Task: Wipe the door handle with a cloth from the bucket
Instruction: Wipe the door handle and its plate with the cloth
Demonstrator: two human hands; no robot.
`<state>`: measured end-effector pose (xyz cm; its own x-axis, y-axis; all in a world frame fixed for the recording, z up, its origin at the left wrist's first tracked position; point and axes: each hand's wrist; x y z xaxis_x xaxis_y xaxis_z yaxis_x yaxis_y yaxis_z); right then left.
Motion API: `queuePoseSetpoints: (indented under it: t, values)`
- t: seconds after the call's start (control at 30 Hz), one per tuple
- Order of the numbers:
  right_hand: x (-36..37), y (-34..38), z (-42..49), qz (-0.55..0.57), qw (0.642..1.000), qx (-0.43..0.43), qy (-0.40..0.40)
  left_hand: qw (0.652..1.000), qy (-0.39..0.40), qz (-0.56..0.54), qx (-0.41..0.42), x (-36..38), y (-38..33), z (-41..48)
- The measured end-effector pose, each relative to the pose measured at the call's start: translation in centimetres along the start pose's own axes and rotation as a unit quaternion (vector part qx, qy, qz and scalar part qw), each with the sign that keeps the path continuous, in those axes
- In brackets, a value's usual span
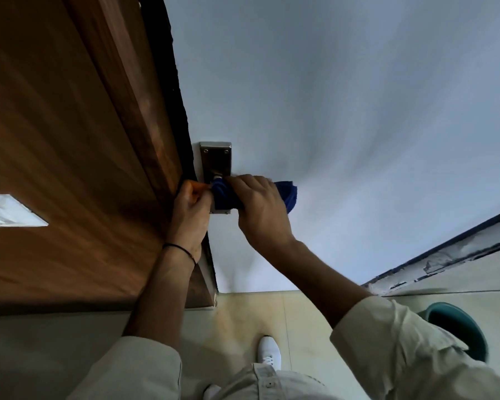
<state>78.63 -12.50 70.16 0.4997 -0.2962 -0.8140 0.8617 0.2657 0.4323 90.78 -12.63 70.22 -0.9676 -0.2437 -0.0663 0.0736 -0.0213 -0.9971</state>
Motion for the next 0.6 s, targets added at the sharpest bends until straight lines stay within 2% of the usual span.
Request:
queuePoseSetpoints:
  t: [0.13, 0.3, 0.47, 0.6]
  values:
    - [-1.6, -3.7, -1.2, 0.032, 0.999, -0.023, -0.011, 1.0, 0.004, -0.001, 0.003, -0.1, 0.1, -0.1]
    - [-2.3, -7.3, -2.0, 0.127, 0.99, 0.062, 0.007, 1.0, 0.007, 0.0, 0.007, -0.2, 0.1, -0.2]
    - [-1.3, -3.8, -1.0, 0.069, 0.996, 0.021, -0.05, 1.0, 0.012, 0.004, 0.012, -0.2, 0.0, -0.2]
    - [0.6, 0.1, 0.2, 0.043, 0.998, -0.003, -0.04, 1.0, 0.02, 0.02, 0.009, -0.1, -0.4, -0.3]
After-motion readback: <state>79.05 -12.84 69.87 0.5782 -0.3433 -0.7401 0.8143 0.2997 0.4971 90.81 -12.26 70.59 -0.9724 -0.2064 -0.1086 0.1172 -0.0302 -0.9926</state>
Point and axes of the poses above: each hand's wrist, its own z-axis towards the middle knuckle, its own x-axis out of the palm, y = z × x, and after that the axes turned 9 degrees about x, right-handed
